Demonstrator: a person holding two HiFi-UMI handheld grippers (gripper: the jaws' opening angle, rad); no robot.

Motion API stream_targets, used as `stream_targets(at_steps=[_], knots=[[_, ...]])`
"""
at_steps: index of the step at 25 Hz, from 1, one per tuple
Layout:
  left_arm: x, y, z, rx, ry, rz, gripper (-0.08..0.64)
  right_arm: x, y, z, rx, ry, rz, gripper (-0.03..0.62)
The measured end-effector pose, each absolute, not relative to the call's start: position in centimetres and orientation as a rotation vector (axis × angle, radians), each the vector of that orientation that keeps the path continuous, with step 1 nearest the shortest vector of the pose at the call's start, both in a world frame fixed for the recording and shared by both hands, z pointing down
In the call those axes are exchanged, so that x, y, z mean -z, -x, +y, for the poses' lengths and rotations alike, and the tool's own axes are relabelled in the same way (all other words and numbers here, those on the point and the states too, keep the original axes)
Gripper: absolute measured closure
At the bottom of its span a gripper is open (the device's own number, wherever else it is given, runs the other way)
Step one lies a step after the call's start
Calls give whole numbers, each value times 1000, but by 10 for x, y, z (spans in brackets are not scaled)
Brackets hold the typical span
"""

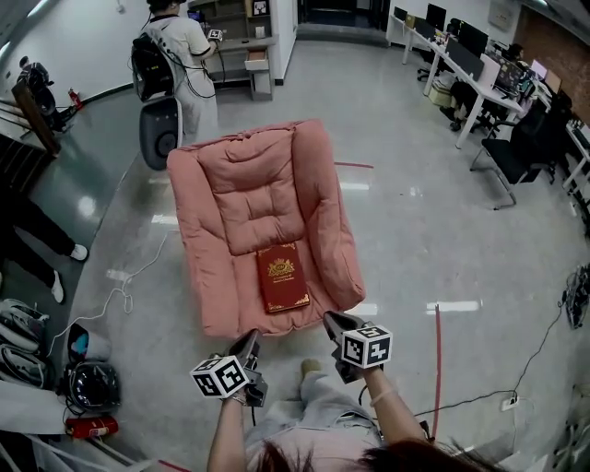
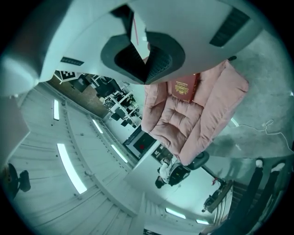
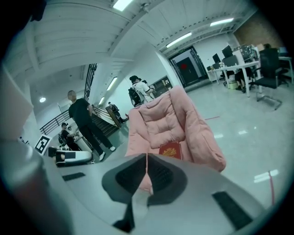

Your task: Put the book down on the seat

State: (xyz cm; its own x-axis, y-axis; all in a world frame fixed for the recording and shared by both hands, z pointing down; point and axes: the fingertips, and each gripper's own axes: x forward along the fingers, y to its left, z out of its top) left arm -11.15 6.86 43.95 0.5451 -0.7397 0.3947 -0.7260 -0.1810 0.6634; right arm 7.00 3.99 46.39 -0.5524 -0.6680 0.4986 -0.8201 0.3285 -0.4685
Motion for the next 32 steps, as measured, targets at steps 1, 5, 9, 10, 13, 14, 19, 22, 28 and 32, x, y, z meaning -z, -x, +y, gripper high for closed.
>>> stream_targets(at_steps=[1,5,9,10,13,14,19,22,28,32], knots=[[-434,112,71,31,-1931,-1188,560,-460,-70,45,-1025,-1366,-2380,570],[-411,115,82,40,-1991,-1177,560,-435,-69,61,-966,-1418,-2391,574],[-385,116,97,45,-2047,-1175,560,-407,-68,78,-891,-1461,-2405,575],[-379,117,102,44,-2060,-1175,560,-400,-67,83,-879,-1470,-2410,576],[-364,122,118,38,-2100,-1181,560,-381,-62,98,-838,-1494,-2433,577],[-360,124,123,35,-2113,-1184,560,-374,-60,103,-821,-1501,-2440,577],[-336,132,145,32,-2157,-1195,560,-344,-53,127,-750,-1527,-2472,577],[-323,137,157,43,-2174,-1200,560,-330,-49,141,-711,-1529,-2485,577],[-306,146,167,78,-2174,-1206,560,-309,-41,158,-652,-1548,-2491,577],[-299,148,177,106,-2187,-1181,560,-304,-37,167,-626,-1557,-2472,577]])
